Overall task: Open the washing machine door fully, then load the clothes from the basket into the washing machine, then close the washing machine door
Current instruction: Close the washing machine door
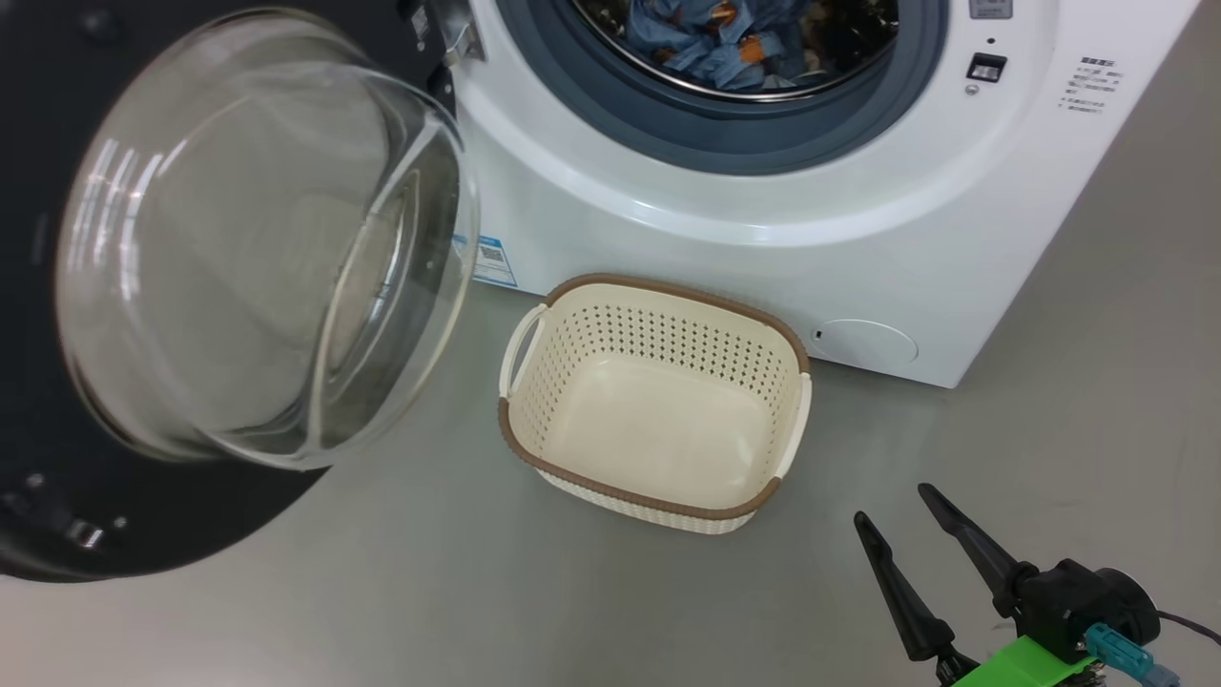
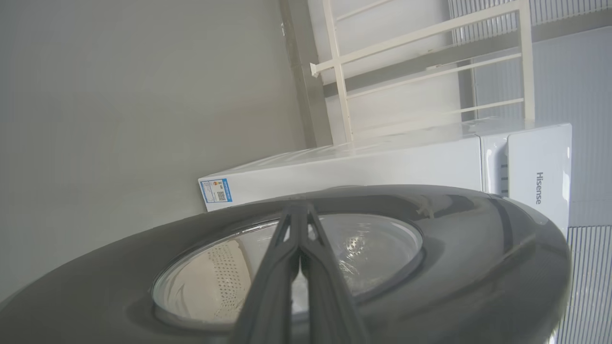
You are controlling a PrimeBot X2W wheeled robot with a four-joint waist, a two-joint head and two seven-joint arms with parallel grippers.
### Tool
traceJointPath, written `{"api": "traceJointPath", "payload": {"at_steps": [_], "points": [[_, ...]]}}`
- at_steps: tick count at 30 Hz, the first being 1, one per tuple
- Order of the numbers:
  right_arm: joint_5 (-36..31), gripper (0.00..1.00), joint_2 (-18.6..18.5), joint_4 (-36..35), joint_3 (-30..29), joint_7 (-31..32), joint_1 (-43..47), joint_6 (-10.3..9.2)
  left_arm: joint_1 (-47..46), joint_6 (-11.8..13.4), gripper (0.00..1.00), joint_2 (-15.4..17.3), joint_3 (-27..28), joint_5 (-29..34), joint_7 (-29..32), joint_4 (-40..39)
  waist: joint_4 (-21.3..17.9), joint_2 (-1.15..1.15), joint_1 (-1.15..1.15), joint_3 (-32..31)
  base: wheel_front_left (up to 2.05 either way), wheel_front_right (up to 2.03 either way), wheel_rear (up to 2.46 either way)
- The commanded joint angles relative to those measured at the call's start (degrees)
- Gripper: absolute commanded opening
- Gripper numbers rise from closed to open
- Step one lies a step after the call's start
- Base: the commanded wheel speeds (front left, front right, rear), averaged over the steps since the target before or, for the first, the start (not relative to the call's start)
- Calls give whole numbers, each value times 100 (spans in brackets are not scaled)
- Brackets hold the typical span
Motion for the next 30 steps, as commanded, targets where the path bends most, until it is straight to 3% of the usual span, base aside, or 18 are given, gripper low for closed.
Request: {"api": "traceJointPath", "payload": {"at_steps": [1, 11, 17, 23, 30], "points": [[-19, 100, -36, -146, 97, -28, -72, 9, 147, 21, 0, 128, 10, -132, 213, -307, 61, 0, 0, 6, 0, 0, 0], [-56, 100, 66, -144, 6, -28, -24, 9, 848, 251, 0, -502, -277, -473, 1147, -1693, 301, 0, 0, -133, 0, 0, 0], [-69, 100, 203, -134, -40, -28, 11, 9, 1177, 342, 0, -1067, -435, -696, 1365, -2456, 395, 0, 0, -251, 0, 0, 0], [-71, 100, 335, -121, -19, -28, -19, 9, 1461, 471, 0, -1604, -710, -943, 1594, -3160, 273, 0, 0, -312, 0, 0, 0], [-81, 100, 397, -121, -92, -28, -1, 9, 1687, 612, 0, -1822, -1071, -1062, 1489, -3719, -2, 0, 0, -327, 0, 0, 0]]}}
